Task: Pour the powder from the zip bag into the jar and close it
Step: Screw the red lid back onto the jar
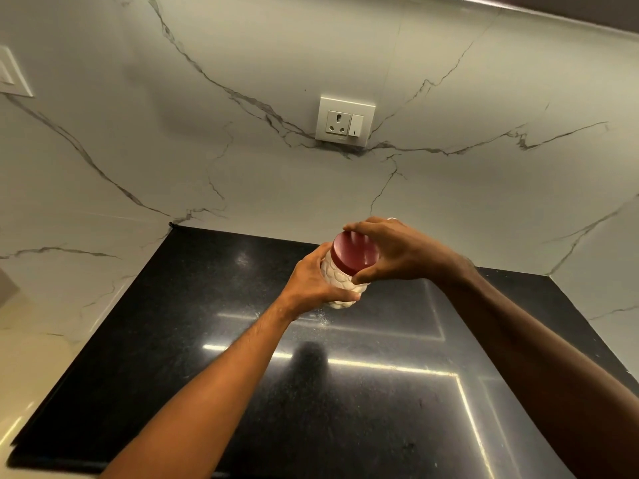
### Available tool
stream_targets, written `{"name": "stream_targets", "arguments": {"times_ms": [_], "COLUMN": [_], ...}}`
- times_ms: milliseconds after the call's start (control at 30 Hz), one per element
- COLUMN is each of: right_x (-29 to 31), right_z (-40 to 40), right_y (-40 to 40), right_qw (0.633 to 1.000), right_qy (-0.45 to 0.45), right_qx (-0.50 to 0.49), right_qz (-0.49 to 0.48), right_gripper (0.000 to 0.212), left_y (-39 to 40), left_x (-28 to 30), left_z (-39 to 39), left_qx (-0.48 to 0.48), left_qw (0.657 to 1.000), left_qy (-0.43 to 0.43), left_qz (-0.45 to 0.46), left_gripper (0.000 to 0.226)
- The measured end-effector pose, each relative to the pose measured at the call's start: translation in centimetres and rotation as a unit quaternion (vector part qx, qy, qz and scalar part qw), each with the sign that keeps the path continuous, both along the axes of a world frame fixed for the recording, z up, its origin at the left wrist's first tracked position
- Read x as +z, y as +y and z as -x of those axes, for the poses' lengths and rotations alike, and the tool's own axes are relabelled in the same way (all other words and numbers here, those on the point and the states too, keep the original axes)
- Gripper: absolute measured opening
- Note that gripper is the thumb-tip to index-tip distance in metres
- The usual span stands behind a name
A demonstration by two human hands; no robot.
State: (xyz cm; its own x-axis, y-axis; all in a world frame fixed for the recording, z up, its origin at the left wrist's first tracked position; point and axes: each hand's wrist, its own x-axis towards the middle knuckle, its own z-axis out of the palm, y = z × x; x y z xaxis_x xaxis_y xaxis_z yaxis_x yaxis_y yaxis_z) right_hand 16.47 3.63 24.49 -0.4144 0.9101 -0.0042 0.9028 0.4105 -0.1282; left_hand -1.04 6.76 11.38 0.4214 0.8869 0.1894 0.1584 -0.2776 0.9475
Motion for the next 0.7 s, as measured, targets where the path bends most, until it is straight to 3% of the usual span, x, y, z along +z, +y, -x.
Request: {"name": "stream_targets", "arguments": {"times_ms": [567,700], "right_x": [-1.6,-3.4], "right_z": [-0.5,-0.3], "right_y": [0.6,0.7], "right_qw": [0.998,0.987], "right_qy": [0.046,0.158], "right_qx": [-0.032,-0.020], "right_qz": [-0.022,-0.038], "right_gripper": [0.091,0.092], "left_y": [-0.1,-0.3], "left_x": [-0.8,-0.7], "left_z": [-1.4,-1.5], "left_qx": [0.035,0.053], "left_qw": [0.999,0.996], "left_qy": [-0.012,-0.065], "left_qz": [0.001,0.023], "left_gripper": [0.086,0.091]}}
